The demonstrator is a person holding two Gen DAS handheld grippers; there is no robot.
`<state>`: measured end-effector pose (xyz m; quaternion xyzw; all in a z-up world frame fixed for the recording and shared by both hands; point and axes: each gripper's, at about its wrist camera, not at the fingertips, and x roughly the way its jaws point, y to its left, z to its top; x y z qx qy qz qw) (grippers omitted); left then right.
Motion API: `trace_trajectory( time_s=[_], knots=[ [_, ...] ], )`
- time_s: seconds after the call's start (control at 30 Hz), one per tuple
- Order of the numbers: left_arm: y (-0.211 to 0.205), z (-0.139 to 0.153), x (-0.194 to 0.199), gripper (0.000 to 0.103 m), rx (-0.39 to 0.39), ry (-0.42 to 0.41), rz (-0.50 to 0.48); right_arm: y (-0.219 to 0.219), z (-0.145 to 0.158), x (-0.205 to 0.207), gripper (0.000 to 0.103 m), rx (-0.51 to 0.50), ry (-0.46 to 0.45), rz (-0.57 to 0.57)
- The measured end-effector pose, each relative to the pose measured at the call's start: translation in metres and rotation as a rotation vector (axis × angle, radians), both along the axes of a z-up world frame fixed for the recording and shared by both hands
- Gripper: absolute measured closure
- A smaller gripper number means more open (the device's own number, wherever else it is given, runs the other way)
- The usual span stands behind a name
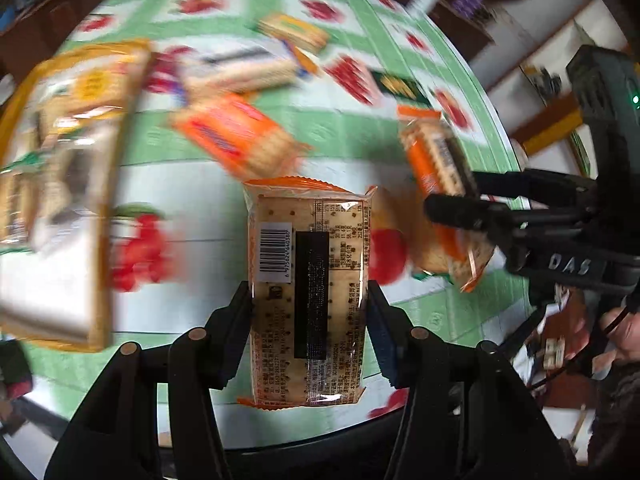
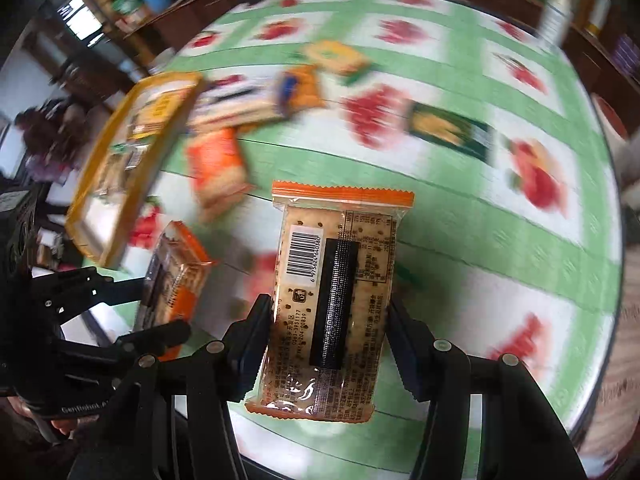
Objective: Organize snacks
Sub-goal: 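Lift both cracker packs and carry them over the white tray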
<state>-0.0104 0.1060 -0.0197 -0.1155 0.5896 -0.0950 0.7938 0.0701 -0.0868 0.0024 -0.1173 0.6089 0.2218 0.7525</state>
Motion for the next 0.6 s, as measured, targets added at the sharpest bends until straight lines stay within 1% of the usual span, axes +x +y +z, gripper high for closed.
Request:
trace_trajectory(
  time_s=[0.1, 0.17, 0.33, 0.37, 0.4, 0.5, 0.6],
  knots=[
    [0.042, 0.012, -0.005, 0.05, 0.024, -0.021, 0.085, 0.043, 0.005, -0.002, 0.046, 0.025, -0.002, 0.062],
    [0.064, 0.014, -0.009, 0.05, 0.048, -0.025, 0.139, 0.076, 0.007, -0.001, 0.046, 0.045, -0.005, 0.106],
    [0.133, 0.018, -0.013, 0.05, 0.138, -0.029, 0.293, 0.154, 0.01, 0.001, 0.046, 0.118, 0.015, 0.182],
    [0.141, 0.018, -0.011, 0.05, 0.152, -0.025, 0.317, 0.167, 0.009, 0.002, 0.046, 0.131, 0.02, 0.188],
    [0.156, 0.018, -0.01, 0.05, 0.17, -0.019, 0.346, 0.181, 0.007, 0.002, 0.046, 0.143, 0.026, 0.195],
    [0.183, 0.01, -0.004, 0.05, 0.204, 0.006, 0.402, 0.223, -0.001, 0.001, 0.046, 0.167, 0.041, 0.224],
    [0.198, 0.0, 0.0, 0.05, 0.224, 0.035, 0.434, 0.251, -0.013, -0.002, 0.046, 0.169, 0.057, 0.238]
  ],
)
